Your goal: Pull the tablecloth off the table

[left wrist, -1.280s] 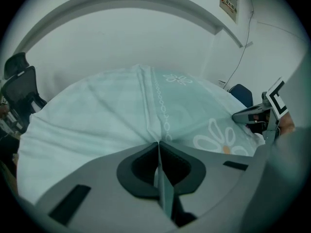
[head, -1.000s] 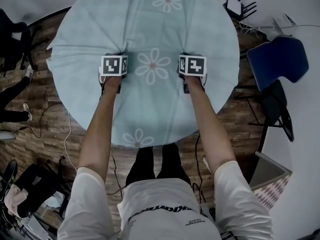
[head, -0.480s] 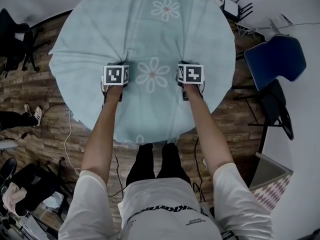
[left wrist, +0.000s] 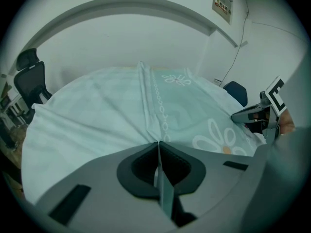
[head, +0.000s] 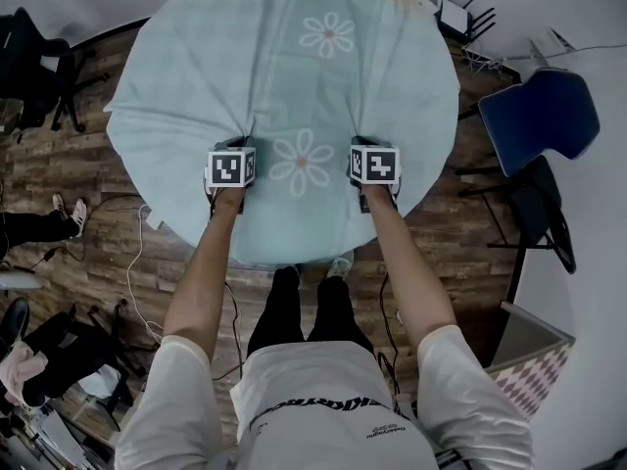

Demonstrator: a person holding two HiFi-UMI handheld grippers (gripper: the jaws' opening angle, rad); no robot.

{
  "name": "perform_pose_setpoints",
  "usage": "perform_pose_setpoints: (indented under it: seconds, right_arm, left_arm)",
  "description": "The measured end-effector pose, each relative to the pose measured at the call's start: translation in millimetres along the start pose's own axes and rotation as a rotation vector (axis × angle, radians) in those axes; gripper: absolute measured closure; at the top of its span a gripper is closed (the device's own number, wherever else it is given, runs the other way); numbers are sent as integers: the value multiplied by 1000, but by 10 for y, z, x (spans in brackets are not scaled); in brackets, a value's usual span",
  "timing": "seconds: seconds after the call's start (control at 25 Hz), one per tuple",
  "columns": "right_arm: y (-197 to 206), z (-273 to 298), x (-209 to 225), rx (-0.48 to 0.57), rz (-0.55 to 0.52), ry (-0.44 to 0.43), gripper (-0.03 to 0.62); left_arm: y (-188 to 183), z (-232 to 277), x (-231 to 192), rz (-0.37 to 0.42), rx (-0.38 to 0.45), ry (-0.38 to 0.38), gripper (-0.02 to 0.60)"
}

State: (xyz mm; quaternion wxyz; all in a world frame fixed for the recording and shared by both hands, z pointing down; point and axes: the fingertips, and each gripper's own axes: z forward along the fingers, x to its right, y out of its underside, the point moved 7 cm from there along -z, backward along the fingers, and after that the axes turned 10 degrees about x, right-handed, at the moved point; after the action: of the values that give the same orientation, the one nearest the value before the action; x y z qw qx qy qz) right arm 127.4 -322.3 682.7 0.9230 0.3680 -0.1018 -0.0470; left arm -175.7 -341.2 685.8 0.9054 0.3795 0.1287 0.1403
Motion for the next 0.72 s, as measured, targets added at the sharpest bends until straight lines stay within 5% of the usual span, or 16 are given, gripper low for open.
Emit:
perform_pose_setpoints:
  seconds: [0.72]
  right_arm:
    - [614,-939,-38,51,59,-139,559]
  left_arm:
    - [529,-906,515,1,49,36,566]
